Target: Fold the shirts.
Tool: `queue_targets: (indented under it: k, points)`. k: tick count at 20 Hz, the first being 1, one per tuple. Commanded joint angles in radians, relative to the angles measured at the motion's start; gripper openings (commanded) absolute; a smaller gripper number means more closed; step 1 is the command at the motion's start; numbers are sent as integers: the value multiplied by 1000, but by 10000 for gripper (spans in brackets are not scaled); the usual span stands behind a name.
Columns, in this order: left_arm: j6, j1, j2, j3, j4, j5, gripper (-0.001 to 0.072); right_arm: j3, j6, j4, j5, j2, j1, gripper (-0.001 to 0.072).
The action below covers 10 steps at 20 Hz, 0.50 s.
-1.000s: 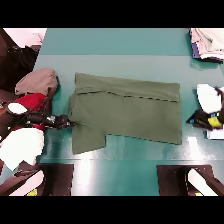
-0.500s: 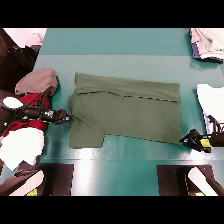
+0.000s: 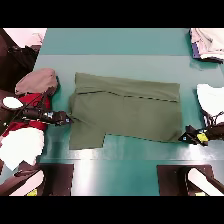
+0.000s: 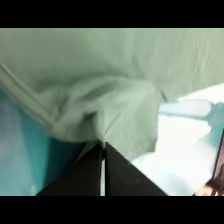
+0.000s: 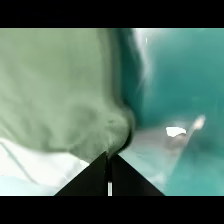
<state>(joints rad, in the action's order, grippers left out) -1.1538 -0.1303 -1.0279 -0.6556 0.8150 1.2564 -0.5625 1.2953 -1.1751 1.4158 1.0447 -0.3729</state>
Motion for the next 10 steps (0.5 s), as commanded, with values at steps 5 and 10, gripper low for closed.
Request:
queue_targets:
  k: [5,10]
  points:
    - [-151,0,254,16,98,247,25,-117,47,-274,258,-289,60,14]
    - [-182,146,283,10,-21,238,26,-167,51,-230,253,-423,62,14]
